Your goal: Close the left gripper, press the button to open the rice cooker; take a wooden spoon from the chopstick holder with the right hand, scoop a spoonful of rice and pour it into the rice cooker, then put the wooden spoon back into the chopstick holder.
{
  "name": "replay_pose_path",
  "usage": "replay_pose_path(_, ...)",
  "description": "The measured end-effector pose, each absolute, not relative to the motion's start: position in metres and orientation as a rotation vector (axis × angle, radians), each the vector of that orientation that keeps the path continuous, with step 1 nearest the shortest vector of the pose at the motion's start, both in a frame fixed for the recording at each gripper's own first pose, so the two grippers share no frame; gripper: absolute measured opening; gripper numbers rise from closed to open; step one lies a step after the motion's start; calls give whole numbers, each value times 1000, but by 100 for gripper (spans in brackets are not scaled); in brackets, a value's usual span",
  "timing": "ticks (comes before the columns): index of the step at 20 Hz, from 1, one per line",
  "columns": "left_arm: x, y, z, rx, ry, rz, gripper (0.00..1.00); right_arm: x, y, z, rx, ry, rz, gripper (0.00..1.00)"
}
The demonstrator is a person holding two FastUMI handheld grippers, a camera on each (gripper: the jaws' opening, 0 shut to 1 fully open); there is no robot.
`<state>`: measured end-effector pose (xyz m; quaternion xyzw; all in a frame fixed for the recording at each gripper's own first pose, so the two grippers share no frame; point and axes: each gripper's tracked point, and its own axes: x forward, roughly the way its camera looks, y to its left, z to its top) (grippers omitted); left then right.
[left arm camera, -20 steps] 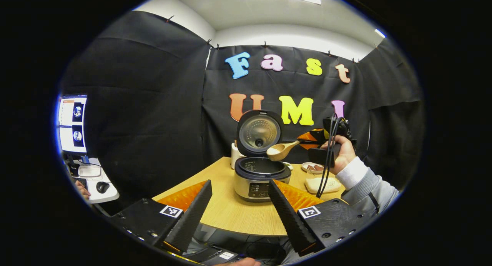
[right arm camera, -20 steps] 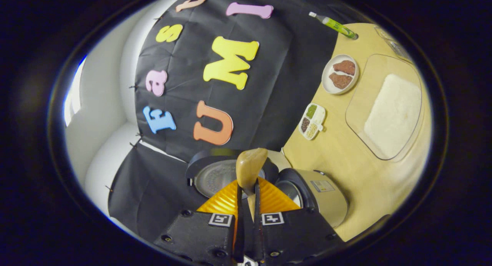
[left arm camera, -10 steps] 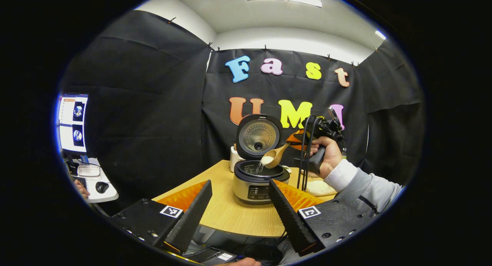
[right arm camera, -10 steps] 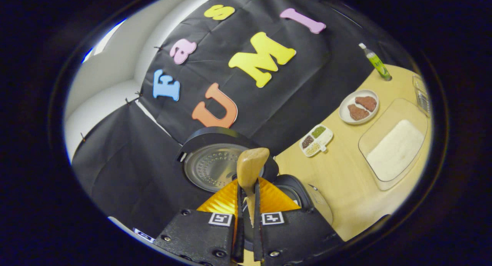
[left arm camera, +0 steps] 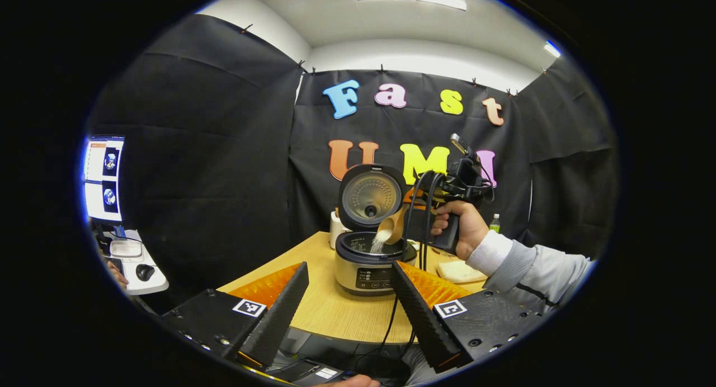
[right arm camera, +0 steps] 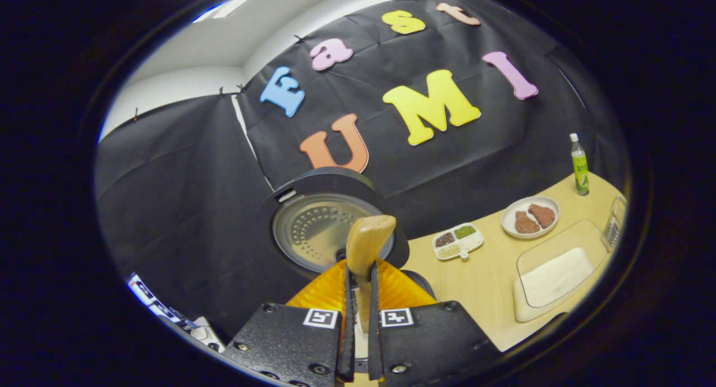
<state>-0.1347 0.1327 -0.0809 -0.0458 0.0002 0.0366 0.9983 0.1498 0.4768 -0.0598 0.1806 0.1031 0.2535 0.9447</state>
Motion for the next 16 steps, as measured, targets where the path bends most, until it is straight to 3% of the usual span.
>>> replay_pose_path(16,-133,138,-93,-108,24,92,94,117,513,-63,-171,-59,540,14)
